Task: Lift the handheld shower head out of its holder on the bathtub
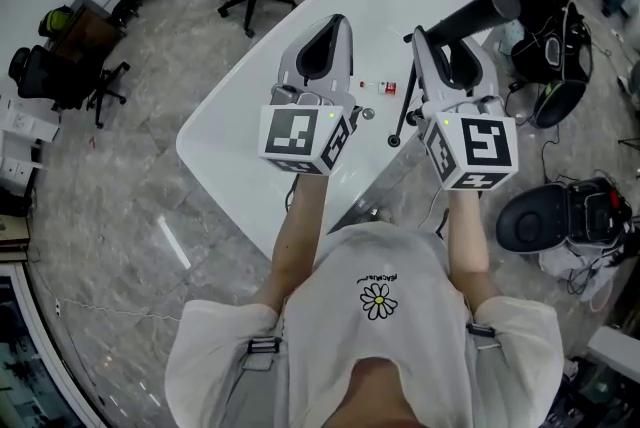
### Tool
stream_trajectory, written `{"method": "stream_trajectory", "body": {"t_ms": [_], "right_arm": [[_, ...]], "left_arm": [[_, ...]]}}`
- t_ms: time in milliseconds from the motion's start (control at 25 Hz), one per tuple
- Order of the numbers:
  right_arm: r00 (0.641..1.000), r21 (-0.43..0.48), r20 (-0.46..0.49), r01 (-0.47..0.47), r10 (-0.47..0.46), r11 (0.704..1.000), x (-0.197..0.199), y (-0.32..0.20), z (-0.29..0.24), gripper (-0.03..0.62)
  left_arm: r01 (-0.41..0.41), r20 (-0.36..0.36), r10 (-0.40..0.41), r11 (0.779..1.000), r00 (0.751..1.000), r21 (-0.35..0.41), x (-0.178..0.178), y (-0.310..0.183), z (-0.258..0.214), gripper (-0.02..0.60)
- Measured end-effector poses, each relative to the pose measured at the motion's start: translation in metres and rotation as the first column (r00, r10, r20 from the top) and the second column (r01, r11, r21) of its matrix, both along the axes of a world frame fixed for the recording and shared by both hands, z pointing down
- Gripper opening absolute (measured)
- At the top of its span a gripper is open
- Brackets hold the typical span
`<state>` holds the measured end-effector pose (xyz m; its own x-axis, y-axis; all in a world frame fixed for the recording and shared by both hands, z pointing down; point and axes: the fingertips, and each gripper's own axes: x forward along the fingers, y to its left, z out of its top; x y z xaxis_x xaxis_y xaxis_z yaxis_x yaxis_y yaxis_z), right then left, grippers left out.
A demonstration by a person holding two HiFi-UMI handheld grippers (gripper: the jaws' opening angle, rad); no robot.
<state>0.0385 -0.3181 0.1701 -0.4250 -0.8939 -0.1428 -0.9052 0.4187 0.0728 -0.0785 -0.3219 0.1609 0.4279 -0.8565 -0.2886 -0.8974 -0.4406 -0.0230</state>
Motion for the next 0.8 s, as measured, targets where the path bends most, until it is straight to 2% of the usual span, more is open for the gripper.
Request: {"method": "stream_trajectory", "body": {"t_ms": [160,360,800], "right_arm": [[0.999,-0.006,0.024,0.029,-0.029,1.0,-0.001,-0.001,-0.002,0.156],[0.999,-0.006,0.008,0.04,-0.04,0.999,-0.01,0.002,-0.001,0.156],[0.999,-0.001,0.021,0.035,-0.035,0.999,-0.004,0.007,-0.001,0.156]], "left_arm": [[-0.003,0.022,0.003,1.0,1.0,0.005,0.005,-0.002,-0.004,0.0],[-0.003,0.028,0.004,1.0,1.0,-0.011,0.001,-0.001,0.003,0.0],[0.006,0.031,-0.005,1.0,0.999,-0.014,0.0,0.005,0.005,0.0]]}}
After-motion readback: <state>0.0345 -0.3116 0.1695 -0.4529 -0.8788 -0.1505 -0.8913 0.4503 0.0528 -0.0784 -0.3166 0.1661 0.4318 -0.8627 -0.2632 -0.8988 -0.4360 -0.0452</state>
